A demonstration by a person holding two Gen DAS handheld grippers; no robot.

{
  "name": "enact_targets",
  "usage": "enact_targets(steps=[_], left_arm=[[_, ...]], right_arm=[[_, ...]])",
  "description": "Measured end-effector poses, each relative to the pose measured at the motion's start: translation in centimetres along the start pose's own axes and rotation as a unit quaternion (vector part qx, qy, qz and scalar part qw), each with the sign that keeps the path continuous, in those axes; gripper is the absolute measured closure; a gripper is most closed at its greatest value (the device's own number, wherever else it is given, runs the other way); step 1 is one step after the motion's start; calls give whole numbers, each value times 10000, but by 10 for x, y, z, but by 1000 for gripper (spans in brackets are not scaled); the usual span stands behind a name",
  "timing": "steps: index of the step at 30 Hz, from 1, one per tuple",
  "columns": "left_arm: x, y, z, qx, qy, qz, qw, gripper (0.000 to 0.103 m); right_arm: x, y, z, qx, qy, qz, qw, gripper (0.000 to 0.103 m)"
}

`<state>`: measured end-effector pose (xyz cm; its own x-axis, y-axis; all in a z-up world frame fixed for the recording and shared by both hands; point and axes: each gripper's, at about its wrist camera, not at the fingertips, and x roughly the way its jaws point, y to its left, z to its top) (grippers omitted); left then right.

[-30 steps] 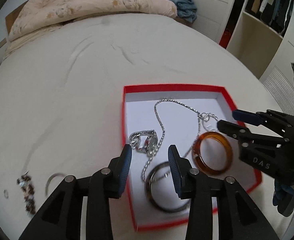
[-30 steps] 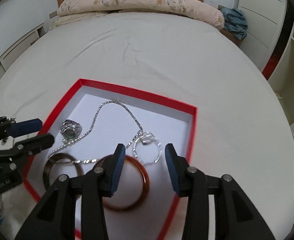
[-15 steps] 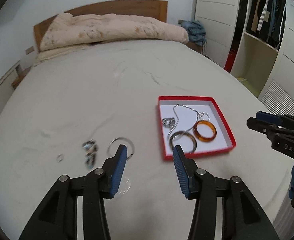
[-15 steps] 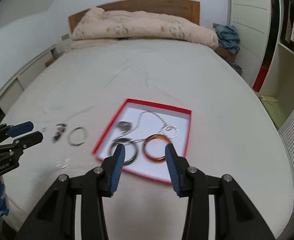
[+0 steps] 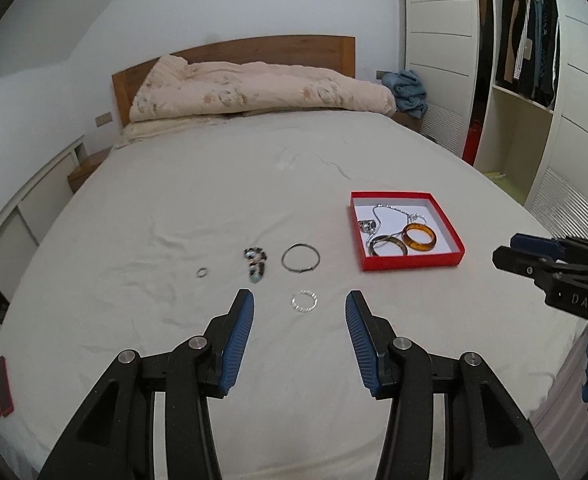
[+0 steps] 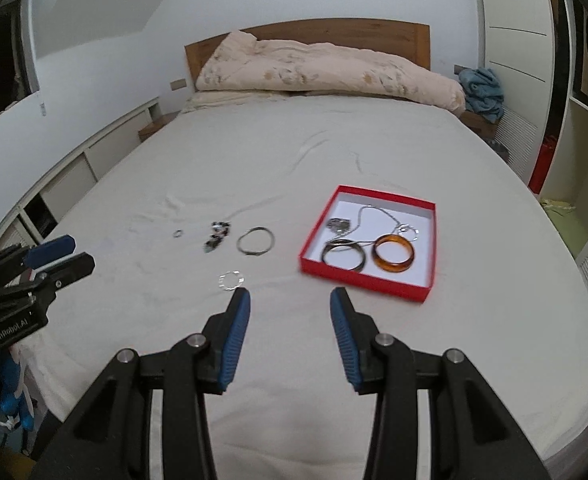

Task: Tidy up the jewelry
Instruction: 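Move both tools back toward the remaining jewelry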

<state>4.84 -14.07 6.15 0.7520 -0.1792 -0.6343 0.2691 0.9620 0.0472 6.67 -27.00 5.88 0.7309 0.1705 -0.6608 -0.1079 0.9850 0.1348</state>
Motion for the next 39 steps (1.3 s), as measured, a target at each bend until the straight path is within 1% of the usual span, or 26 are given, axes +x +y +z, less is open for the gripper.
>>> enact_targets(steps=[3, 7, 13, 19, 21, 28, 30, 35, 39], left_arm=[[-17, 3, -12, 57, -60, 109, 9999, 55], [-29, 7, -22, 16, -110, 201, 9997, 53], [-42, 18, -35, -90, -200, 259, 9994, 46], [-45, 31, -43, -186, -179, 386, 9989, 38], [-42, 38, -47, -258, -136, 435, 9986, 34], [-18, 62, -56, -461, 101, 674, 9966, 31], [-9, 68, -56, -512, 144, 742, 9958, 27], [16, 80, -56, -628, 311, 778, 9945, 25], [42, 96, -62, -833, 506, 781, 9922, 25]], right_arm=[[-11, 13, -8, -8, -63, 34, 10000, 63], [-22, 31, -15, -53, -117, 62, 9999, 63], [-34, 52, -22, -194, -173, 107, 9996, 63], [-31, 65, -27, -256, -159, 192, 9994, 63], [-25, 68, -28, -260, -127, 233, 9993, 63], [9, 78, -30, -278, 31, 390, 9988, 63], [20, 80, -29, -310, 64, 413, 9986, 63], [46, 84, -26, -334, 82, 477, 9983, 63], [70, 87, -26, -356, 127, 508, 9980, 63]])
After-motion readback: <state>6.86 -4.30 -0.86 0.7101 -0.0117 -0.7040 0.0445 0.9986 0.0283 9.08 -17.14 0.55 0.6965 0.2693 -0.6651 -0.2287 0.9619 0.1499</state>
